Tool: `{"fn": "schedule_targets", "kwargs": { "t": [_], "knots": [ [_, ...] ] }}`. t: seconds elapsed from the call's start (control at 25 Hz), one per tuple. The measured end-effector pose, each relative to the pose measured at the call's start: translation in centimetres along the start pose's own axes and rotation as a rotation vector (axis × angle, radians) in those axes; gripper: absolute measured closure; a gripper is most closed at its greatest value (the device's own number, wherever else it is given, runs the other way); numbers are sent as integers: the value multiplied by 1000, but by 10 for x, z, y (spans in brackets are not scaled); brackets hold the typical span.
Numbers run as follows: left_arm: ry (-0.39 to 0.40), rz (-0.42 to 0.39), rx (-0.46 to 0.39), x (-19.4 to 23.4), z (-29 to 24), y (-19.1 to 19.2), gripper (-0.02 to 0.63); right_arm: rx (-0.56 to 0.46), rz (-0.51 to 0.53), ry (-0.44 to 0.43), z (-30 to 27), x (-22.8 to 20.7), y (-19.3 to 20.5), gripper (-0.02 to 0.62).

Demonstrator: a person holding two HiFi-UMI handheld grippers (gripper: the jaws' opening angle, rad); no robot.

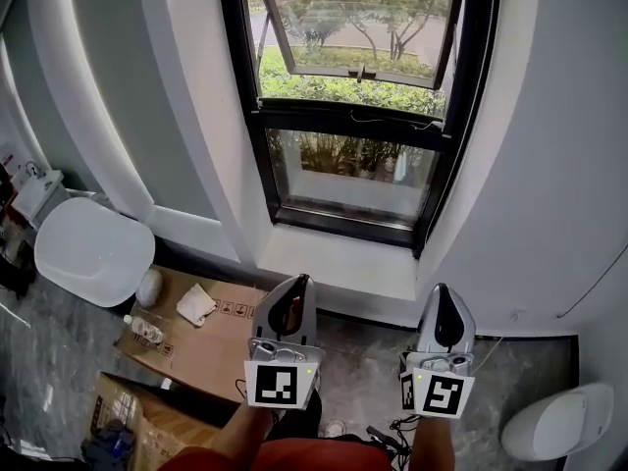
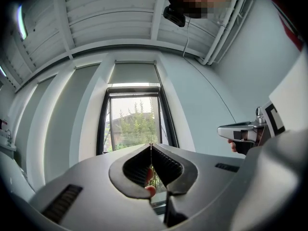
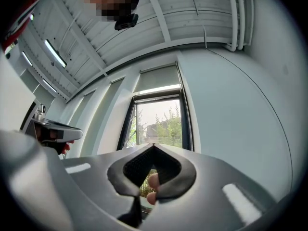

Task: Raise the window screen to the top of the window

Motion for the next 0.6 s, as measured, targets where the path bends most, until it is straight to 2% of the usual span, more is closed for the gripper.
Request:
{"fn": "schedule_targets", "kwargs": {
  "t": [0.44,0.6],
  "knots": [
    [-5,3,-9,64,-92,24,600,10,57,-25,-109,20,29,585],
    [-5,34,-7,93,-126,34,600,19,72,-15,-151,31,40,585]
  ]
}}
Point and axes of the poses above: the fingertips, and each gripper's own axes: z backward along the fingers, x to its left, y out of its underside, the point moved 10 cm from there along z, backward along the fingers
